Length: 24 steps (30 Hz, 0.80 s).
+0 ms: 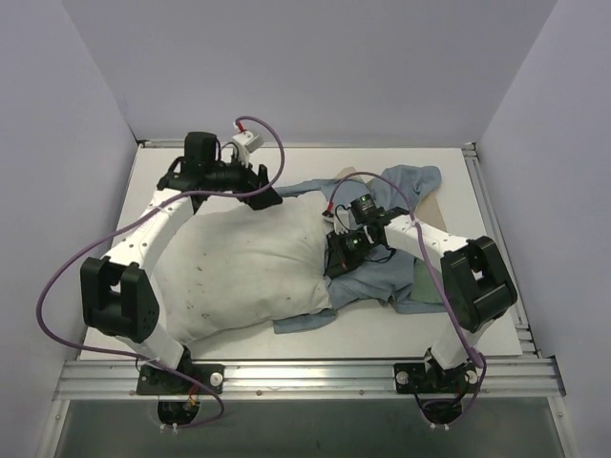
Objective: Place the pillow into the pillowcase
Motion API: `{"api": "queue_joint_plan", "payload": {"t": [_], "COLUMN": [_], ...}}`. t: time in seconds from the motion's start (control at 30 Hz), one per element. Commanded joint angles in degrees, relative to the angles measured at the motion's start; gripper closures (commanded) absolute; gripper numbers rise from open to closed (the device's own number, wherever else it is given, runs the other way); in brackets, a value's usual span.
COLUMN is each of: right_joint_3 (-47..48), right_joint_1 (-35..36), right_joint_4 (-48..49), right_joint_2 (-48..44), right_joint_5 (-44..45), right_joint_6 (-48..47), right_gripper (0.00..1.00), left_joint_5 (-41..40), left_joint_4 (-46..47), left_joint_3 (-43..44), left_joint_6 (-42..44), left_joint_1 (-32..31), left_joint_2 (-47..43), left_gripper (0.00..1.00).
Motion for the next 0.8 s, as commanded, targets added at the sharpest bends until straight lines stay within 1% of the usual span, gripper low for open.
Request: {"api": "queue_joint_plan", "payload": {"t": [0.0,0.03,0.07,0.1,0.13,0.17,0.2,0.23,0.27,0.3,0.33,0.4,0.47,0.5,0.53,0.57,0.6,0.63,0.7,0.73,0.77], "right_joint_3": [-4.35,-4.52,-4.70,-4.70,-4.53,-4.26,-3.48,-2.95,-2.33,-1.63,-0.23,0.83,2.06,2.41,2.77,3.81,4.96,6.27,13.38,16.97,20.66], "right_joint_1": [0.59,0.60,0.68,0.77,0.77,0.86,0.86,0.86,0.86,0.86,0.86,0.95,1.04,1.04,1.12,1.04,0.95,-0.36,-4.04,-6.50,-11.92], "right_joint_4": [-8.87,-8.79,-8.79,-8.70,-8.79,-8.79,-8.79,-8.87,-8.79,-8.96,-9.05,-9.75,-10.10,-10.37,-10.63,-11.07,-13.07,-14.66,-19.56,-20.99,-22.22], "right_joint_2": [1.54,1.45,1.37,1.19,1.10,1.01,0.93,0.93,0.75,0.92,0.84,0.66,0.49,0.31,-0.04,-0.48,-1.87,-2.93,-6.17,-7.06,-7.68], "right_joint_5": [7.52,7.87,7.87,8.48,8.57,8.66,8.75,9.18,9.19,9.36,9.45,9.28,9.10,8.84,8.58,8.31,8.31,8.22,6.74,5.07,4.45], "right_joint_6": [-6.24,-6.42,-6.60,-6.86,-7.04,-7.13,-7.21,-7.21,-7.13,-6.69,-6.60,-6.69,-6.43,-6.25,-6.42,-6.68,-7.47,-8.78,-8.80,-8.36,-6.62], "right_gripper": [1.00,1.00,1.00,1.00,1.00,1.00,1.00,1.00,1.00,1.00,0.99,0.99,0.98,0.98,0.93,0.85,0.69,0.62,0.49,0.33,0.26], "left_joint_5": [1.10,1.01,1.36,2.41,3.46,4.60,6.70,7.51,9.08,10.75,14.16,16.73,17.62,18.41,19.02,20.42,20.17,19.39,16.85,15.87,15.26], "left_joint_4": [-10.79,-12.65,-16.76,-19.06,-21.61,-25.64,-27.42,-28.91,-33.28,-35.67,-37.00,-40.87,-42.63,-43.07,-43.60,-44.22,-44.40,-44.40,-44.31,-44.31,-44.31], "left_joint_3": [8.79,12.81,14.77,16.61,20.37,21.63,22.86,24.53,25.50,26.29,26.47,26.56,26.22,26.21,26.39,26.65,27.96,28.93,32.17,33.58,34.64], "left_joint_6": [11.82,15.23,16.92,20.25,21.85,22.99,24.66,25.54,26.77,29.65,30.21,33.27,36.62,37.93,38.29,38.56,39.34,39.87,42.58,43.39,44.26], "left_joint_1": [3.17,3.61,3.70,3.62,3.61,3.53,3.35,3.09,2.39,2.30,2.21,1.42,0.45,-0.33,-0.51,-0.60,-0.87,-1.30,-1.74,-2.18,-2.45], "left_joint_2": [7.48,11.85,14.07,18.27,20.14,21.90,24.70,25.86,27.00,28.75,29.12,29.30,28.95,28.68,28.51,28.24,27.20,26.49,23.78,22.89,22.10], "left_gripper": [0.03,0.03,0.03,0.03,0.02,0.03,0.02,0.03,0.03,0.03,0.03,0.03,0.29,0.50,0.81,0.97,1.00,1.00,1.00,1.00,1.00]}}
